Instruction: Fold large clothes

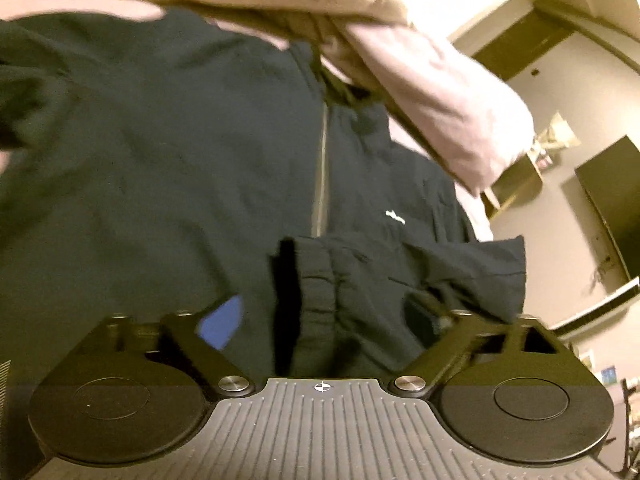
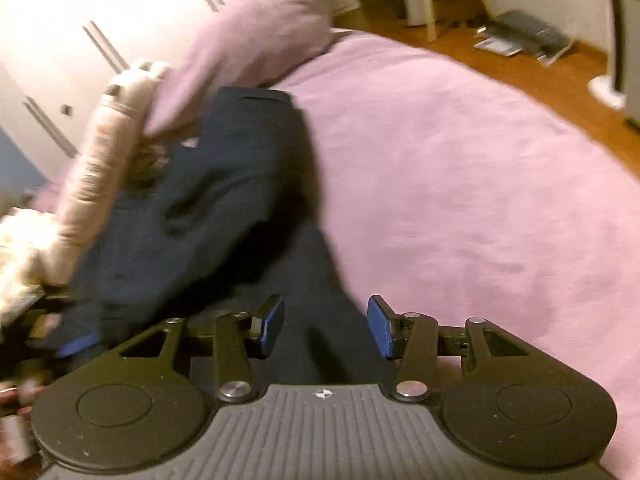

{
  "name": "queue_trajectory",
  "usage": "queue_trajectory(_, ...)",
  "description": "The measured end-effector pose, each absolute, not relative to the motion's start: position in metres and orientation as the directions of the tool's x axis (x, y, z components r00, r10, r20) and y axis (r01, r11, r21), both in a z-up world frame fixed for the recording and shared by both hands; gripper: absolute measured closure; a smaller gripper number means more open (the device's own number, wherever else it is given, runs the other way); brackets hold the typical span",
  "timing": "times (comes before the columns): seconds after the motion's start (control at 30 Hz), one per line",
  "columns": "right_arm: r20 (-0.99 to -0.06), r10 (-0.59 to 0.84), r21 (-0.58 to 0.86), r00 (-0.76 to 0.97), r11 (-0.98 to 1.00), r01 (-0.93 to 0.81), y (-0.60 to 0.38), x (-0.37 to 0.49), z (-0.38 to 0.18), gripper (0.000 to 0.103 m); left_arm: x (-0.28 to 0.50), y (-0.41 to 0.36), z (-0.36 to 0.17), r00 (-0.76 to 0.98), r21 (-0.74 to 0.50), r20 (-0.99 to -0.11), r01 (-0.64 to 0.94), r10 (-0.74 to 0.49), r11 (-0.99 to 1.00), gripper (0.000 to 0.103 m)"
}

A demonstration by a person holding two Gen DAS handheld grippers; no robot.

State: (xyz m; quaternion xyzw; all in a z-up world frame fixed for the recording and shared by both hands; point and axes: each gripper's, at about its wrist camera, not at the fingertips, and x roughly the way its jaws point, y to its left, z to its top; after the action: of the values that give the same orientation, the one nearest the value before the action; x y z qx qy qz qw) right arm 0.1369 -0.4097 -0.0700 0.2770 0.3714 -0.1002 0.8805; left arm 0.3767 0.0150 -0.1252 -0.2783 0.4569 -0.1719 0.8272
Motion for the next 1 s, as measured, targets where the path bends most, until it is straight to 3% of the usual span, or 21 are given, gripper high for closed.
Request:
queue_trajectory(0.13, -0.645, 0.124, 0.490, 0.754, 0.825, 0.283, -0.404, 0.151, -0.060, 0.056, 0.397, 0.005, -0.140, 0.483, -0.637, -0.679, -0.011, -0.553, 0.771, 0.022)
queue_trajectory(0.23, -0.616, 0.186, 0.528, 0.765, 0.818, 0.227, -0.395, 0.166, -0.061, 0.056, 0.402, 0.001, -0.142, 0.480, -0.632, -0.683, -0.013, -0.550, 0.775, 0.056)
queue_trajectory(0.3, -0.611, 0.202, 0.532, 0.765, 0.821, 0.209, -0.381, 0.187, -0.063, 0.056, 0.406, -0.001, -0.144, 0.468, -0.624, -0.695, -0.018, -0.545, 0.781, 0.063)
queue_trajectory(0.4, -0.612, 0.222, 0.542, 0.759, 0.817, 0.199, -0.374, 0.200, -0.064, 0.056, 0.406, 0.004, -0.134, 0.477, -0.626, -0.684, 0.005, -0.552, 0.780, 0.082)
queue_trajectory(0.43, -0.614, 0.223, 0.541, 0.757, 0.817, 0.198, -0.368, 0.204, -0.068, 0.056, 0.407, 0.009, -0.128, 0.485, -0.640, -0.667, 0.016, -0.566, 0.768, 0.083)
queue_trajectory(0.6, -0.616, 0.215, 0.535, 0.758, 0.821, 0.201, -0.360, 0.229, -0.058, 0.056, 0.416, 0.045, -0.066, 0.648, -0.508, -0.619, 0.101, -0.444, 0.855, 0.084)
queue_trajectory(0.8, -0.593, 0.292, 0.647, 0.750, 0.727, 0.229, -0.358, 0.266, -0.083, 0.056, 0.439, 0.085, -0.053, 0.728, -0.299, -0.660, -0.030, -0.184, 0.954, 0.079)
queue_trajectory(1.0, -0.559, 0.314, 0.747, 0.768, 0.593, 0.301, -0.370, 0.305, -0.111, 0.056, 0.444, 0.100, -0.103, 0.680, -0.335, -0.709, -0.093, -0.186, 0.938, 0.040)
